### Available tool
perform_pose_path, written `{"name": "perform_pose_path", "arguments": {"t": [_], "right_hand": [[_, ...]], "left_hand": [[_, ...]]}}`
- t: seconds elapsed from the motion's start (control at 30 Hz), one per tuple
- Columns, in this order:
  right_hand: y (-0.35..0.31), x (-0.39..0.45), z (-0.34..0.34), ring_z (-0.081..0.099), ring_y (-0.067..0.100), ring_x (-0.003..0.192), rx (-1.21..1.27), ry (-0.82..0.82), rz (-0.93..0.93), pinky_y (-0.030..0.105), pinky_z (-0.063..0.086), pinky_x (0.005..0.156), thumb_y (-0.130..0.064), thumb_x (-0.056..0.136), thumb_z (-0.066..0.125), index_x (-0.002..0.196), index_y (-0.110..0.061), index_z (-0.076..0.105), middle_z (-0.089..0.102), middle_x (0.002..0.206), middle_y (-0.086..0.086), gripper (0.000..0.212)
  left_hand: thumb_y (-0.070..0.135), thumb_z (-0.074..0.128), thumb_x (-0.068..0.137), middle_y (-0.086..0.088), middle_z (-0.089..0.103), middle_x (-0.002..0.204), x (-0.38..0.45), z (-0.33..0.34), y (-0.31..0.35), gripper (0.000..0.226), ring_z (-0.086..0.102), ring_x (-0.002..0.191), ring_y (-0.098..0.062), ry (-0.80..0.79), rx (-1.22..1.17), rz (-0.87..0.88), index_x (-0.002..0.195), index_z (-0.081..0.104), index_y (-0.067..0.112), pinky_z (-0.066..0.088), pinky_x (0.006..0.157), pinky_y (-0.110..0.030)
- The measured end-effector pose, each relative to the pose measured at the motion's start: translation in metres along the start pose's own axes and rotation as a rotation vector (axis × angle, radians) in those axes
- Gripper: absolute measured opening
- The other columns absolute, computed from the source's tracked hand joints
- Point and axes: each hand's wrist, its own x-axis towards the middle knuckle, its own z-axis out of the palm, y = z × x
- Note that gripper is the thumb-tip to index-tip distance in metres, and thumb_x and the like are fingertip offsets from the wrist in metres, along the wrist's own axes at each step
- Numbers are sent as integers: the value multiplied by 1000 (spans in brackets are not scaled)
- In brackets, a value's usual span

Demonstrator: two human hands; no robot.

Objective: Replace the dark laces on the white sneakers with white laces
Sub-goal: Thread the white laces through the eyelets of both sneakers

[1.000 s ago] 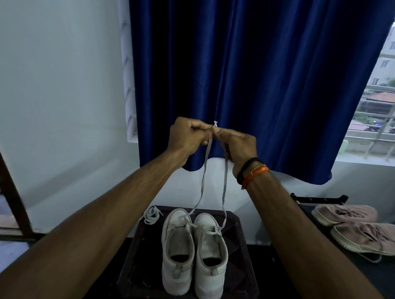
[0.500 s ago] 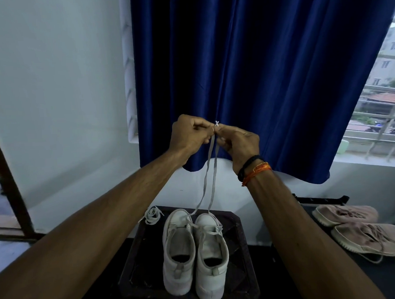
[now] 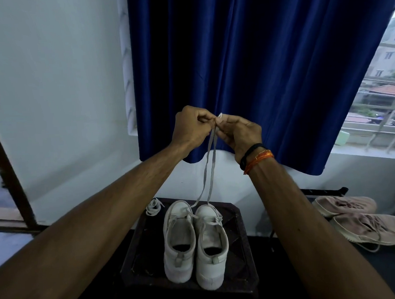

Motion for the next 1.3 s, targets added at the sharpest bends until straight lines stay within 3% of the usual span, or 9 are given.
{"name": "perform_pose_path", "arguments": {"t": [0.37, 0.53, 0.6, 0.73, 0.8, 0.97, 1.13, 1.2, 1.3], "right_hand": [[-6, 9, 10, 60, 13, 61, -185, 66, -121, 28, 55, 62, -12, 86, 76, 86, -9, 78, 69, 69, 4, 5], [-14, 18, 16, 67, 13, 79, -280, 59, -204, 41, 61, 84, -20, 91, 73, 84, -16, 77, 76, 81, -1, 9], [-20, 21, 16, 70, 13, 83, -299, 62, -218, 42, 59, 90, -21, 93, 70, 82, -19, 74, 78, 85, -2, 12], [-30, 27, 17, 62, 10, 63, -268, 56, -224, 37, 61, 82, -17, 96, 67, 85, -14, 72, 78, 87, 3, 12], [-35, 29, 21, 60, 11, 63, -265, 46, -231, 39, 61, 82, -16, 96, 67, 86, -14, 72, 78, 87, 3, 11], [-61, 38, 26, 63, 9, 65, -220, 40, -261, 40, 60, 88, -16, 98, 65, 91, -10, 71, 78, 88, 6, 11], [-84, 47, 28, 69, 11, 69, -188, 35, -280, 40, 59, 92, -16, 98, 64, 90, -7, 69, 77, 84, 7, 13], [-94, 49, 29, 71, 11, 72, -170, 39, -286, 38, 59, 91, -16, 99, 63, 92, -7, 69, 77, 82, 5, 13], [-108, 47, 29, 67, 14, 68, -111, 29, -304, 30, 61, 82, -13, 99, 61, 93, -4, 67, 74, 82, 8, 13]], "left_hand": [[12, 72, 91, 3, 74, 75, -4, 7, 0, 7, 70, 67, -4, 13, 1, 7, 89, 78, 10, 58, 65, -17], [3, 68, 89, -1, 72, 84, -28, 17, -4, 7, 67, 77, -7, 62, 100, -18, 92, 72, 8, 55, 70, -18], [9, 70, 89, 3, 67, 79, -55, 26, -11, 5, 64, 74, -5, -136, 145, -77, 87, 67, 13, 53, 69, -24], [30, 63, 89, -3, 60, 71, -128, 54, -32, 29, 65, 76, -26, -857, 498, -58, 70, 61, 8, 51, 71, -36], [40, 61, 92, -11, 66, 80, -160, 63, -40, 36, 66, 86, -32, -1008, 619, -86, 72, 63, 10, 51, 78, -38], [69, 51, 90, -11, 68, 107, -199, 79, -55, 60, 57, 110, -31, -860, 719, -5, 86, 68, 11, 31, 110, -52], [73, 60, 81, -11, 45, 143, -214, 86, -63, 76, 32, 135, -34, -968, 747, -21, 120, 59, 8, 6, 119, -59], [73, 57, 83, -12, 56, 132, -206, 84, -57, 68, 42, 129, -33, -944, 732, -43, 107, 64, 9, 10, 119, -59], [67, 44, 89, -10, 67, 80, -185, 75, -42, 54, 65, 91, -31, -747, 545, -152, 65, 55, 19, 36, 105, -46]]}}
